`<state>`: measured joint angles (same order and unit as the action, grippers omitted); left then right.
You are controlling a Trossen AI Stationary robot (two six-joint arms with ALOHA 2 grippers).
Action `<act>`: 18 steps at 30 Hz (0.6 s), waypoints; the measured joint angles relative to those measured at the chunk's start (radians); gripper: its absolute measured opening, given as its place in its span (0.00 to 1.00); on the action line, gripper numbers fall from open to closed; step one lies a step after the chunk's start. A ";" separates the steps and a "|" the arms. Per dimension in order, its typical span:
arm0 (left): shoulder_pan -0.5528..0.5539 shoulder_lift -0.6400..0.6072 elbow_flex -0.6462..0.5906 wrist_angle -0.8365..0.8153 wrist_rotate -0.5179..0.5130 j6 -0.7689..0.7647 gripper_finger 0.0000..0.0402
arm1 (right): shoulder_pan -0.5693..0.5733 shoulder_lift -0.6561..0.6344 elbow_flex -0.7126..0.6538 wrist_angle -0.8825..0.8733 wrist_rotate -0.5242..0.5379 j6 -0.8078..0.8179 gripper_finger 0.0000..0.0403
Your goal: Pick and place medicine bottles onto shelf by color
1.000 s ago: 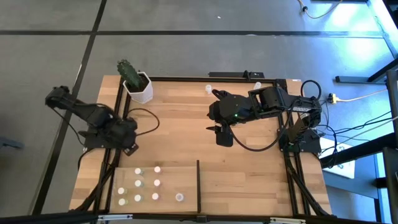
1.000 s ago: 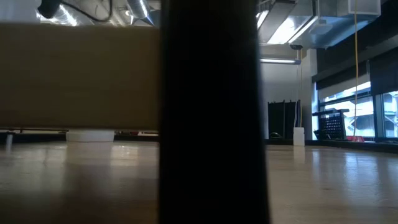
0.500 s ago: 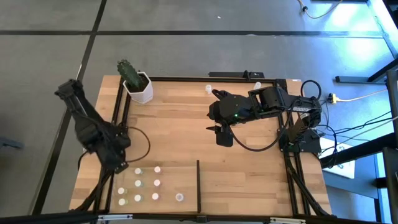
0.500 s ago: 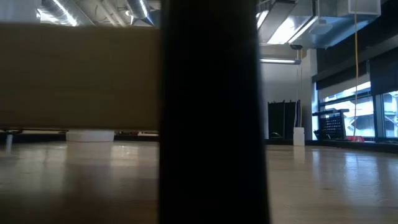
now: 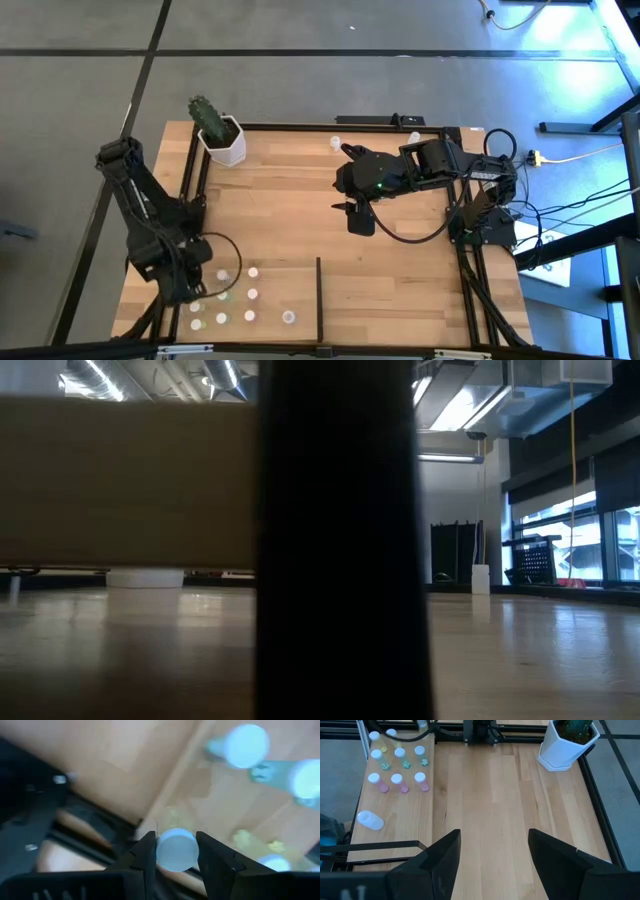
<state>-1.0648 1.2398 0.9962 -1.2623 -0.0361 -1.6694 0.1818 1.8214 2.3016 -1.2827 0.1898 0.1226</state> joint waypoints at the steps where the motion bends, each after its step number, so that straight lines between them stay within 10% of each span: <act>1: -0.003 0.013 0.000 0.021 0.000 0.001 0.28 | 0.000 0.000 0.000 0.000 0.000 0.000 0.58; 18: -0.025 0.128 0.000 0.102 0.002 -0.004 0.28 | 0.000 0.000 0.000 0.000 0.000 0.000 0.58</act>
<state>-1.0899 1.3674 0.9962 -1.1601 -0.0338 -1.6737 0.1818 1.8214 2.3016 -1.2828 0.1898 0.1226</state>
